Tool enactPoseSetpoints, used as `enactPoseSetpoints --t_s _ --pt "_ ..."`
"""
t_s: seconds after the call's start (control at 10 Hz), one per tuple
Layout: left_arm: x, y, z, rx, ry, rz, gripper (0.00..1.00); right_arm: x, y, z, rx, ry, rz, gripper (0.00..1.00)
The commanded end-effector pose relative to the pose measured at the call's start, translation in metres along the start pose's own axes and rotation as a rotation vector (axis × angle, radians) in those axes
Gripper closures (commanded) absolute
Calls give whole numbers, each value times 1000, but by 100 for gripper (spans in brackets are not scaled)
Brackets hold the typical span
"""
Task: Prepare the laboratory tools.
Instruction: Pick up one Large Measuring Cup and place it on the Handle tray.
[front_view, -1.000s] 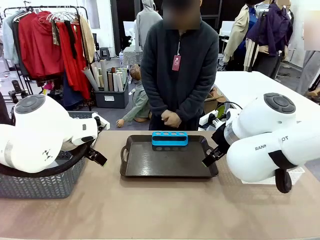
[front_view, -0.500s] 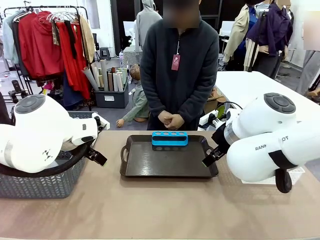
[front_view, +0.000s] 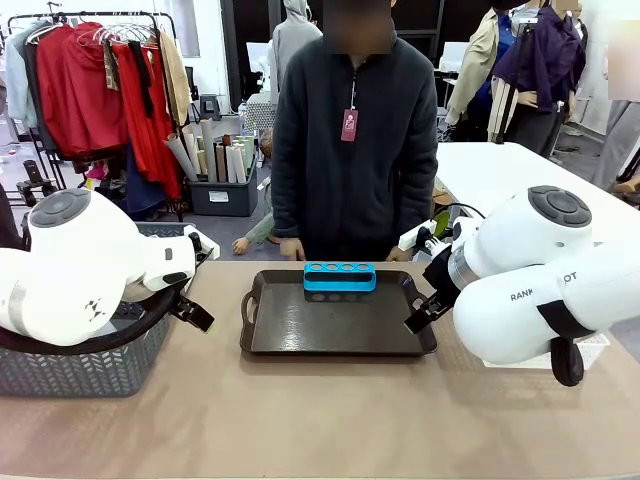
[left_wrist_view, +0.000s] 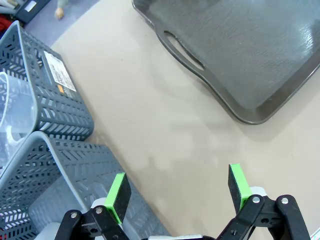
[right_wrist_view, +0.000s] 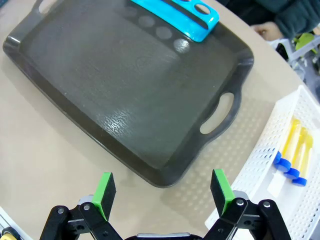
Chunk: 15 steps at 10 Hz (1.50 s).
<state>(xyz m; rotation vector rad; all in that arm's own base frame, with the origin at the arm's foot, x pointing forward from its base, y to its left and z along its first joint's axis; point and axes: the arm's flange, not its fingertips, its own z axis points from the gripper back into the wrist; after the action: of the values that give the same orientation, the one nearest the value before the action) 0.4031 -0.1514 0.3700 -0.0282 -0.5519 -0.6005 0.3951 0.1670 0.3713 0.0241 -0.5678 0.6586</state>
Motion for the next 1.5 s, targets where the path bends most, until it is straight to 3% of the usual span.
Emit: enactPoseSetpoints --t_s 0.0,0.5,1.1,1.3,1.4 --pt "0 0 0 0 0 0 0 0 0 0 0 0 -1 0" --pt "0 0 0 0 0 0 0 0 0 0 0 0 0 0" --pt "5 -33 19 -24 -105 -157 0 -3 17 23 -161 88 71 0" --pt "3 -30 32 -6 -104 -161 0 -1 21 26 -105 104 60 0" --pt "18 -36 13 -27 -80 -141 0 2 5 23 -119 77 81 0"
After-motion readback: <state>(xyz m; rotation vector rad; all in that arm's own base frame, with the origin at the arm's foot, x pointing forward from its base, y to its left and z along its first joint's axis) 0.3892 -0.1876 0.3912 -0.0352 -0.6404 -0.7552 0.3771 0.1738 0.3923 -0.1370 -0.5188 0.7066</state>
